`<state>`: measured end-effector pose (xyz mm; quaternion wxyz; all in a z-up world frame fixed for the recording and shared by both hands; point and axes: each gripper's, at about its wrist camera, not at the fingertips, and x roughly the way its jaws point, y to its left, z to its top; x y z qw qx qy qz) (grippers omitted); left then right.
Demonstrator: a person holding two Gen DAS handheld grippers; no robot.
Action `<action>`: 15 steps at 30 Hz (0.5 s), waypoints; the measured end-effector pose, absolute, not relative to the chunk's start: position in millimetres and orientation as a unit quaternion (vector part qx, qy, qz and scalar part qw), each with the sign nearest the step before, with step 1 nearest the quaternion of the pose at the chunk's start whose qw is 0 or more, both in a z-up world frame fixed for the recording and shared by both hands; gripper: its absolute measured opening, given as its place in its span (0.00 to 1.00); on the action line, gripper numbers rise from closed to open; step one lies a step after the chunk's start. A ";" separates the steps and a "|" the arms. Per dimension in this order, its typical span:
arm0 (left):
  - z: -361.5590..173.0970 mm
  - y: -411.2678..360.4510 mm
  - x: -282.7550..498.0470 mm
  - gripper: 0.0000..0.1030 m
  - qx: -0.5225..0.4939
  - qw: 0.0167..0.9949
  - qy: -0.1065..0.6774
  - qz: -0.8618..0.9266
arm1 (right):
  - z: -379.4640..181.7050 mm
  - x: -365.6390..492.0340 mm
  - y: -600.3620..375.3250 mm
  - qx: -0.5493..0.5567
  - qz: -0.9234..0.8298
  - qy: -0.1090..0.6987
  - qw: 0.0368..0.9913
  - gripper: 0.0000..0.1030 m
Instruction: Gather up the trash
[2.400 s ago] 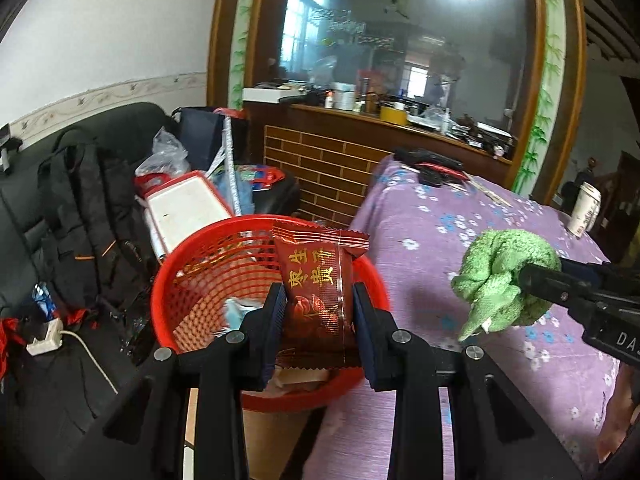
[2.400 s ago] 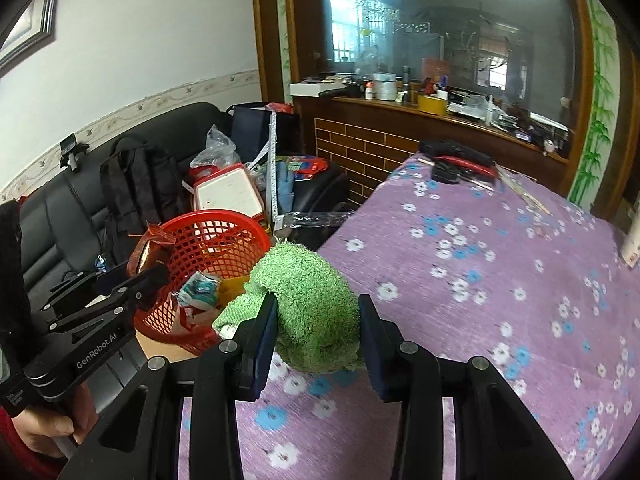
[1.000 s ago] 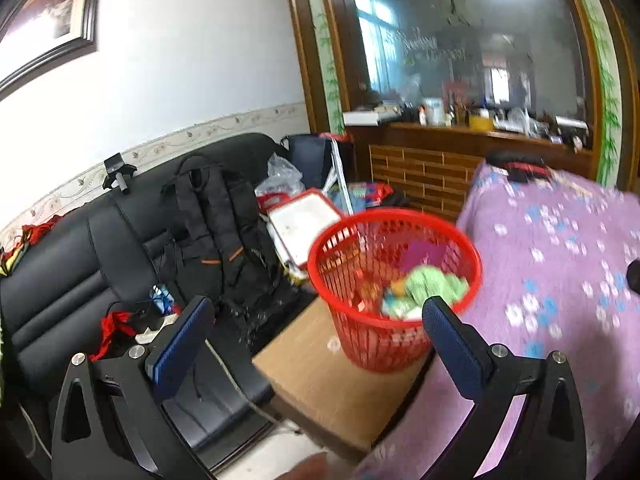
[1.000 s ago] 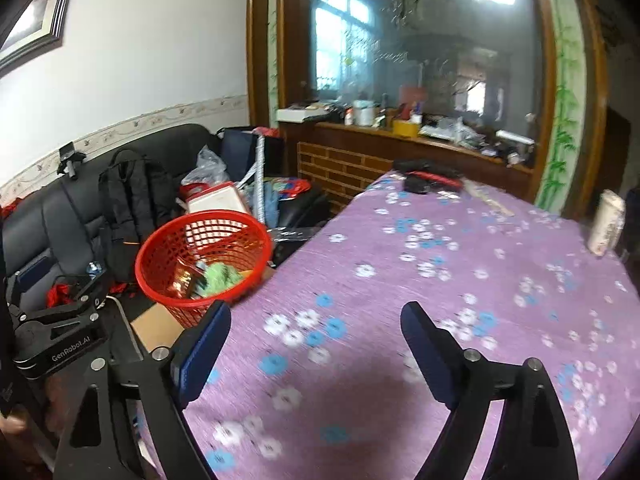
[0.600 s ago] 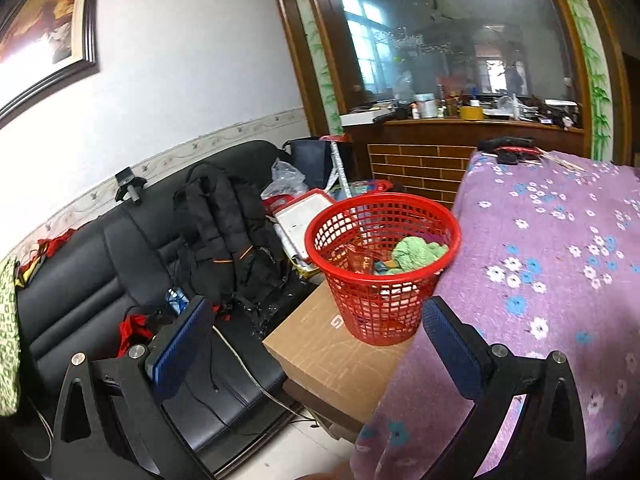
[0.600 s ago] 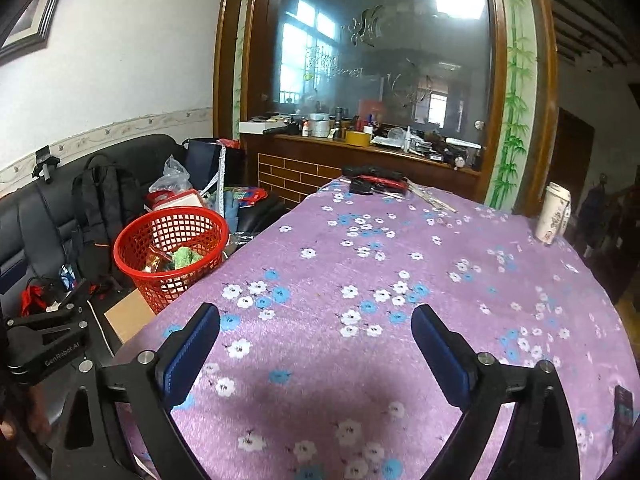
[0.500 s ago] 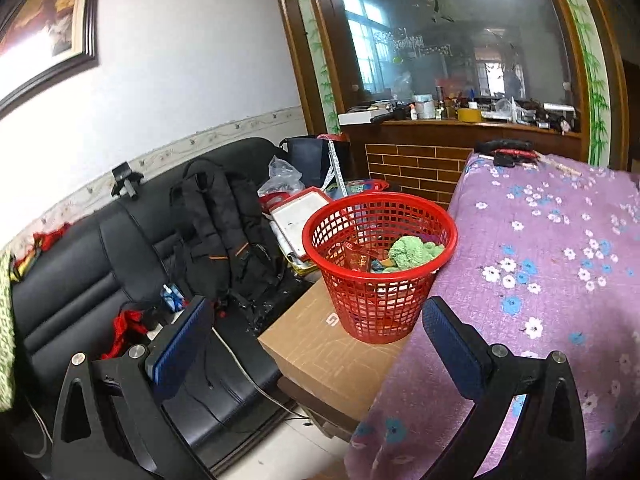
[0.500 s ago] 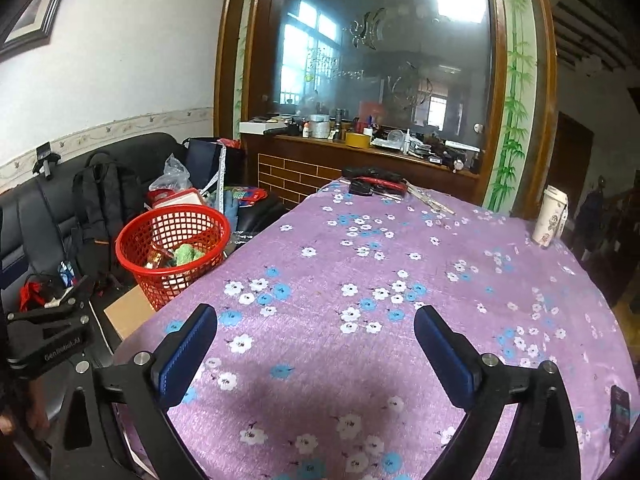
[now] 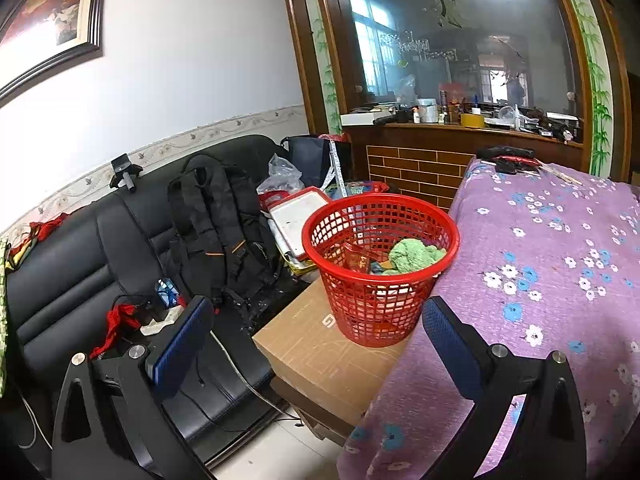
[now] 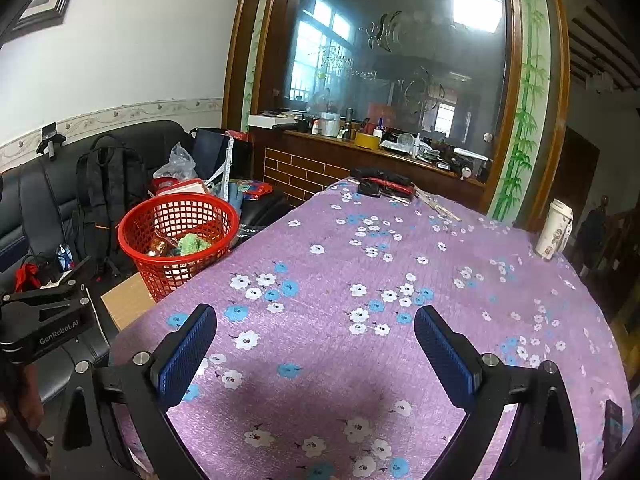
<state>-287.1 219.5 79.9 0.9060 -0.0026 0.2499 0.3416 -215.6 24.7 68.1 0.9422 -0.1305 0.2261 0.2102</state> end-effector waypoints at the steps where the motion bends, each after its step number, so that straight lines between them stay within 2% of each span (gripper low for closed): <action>1: 79.5 218.7 -286.5 1.00 -0.001 0.906 0.251 0.341 | 67.8 -215.0 24.7 -0.130 0.210 0.227 0.942 0.98; 15: 78.9 216.4 -284.0 1.00 0.003 0.906 0.253 0.340 | 65.4 -212.4 26.9 -0.133 0.211 0.233 0.940 0.98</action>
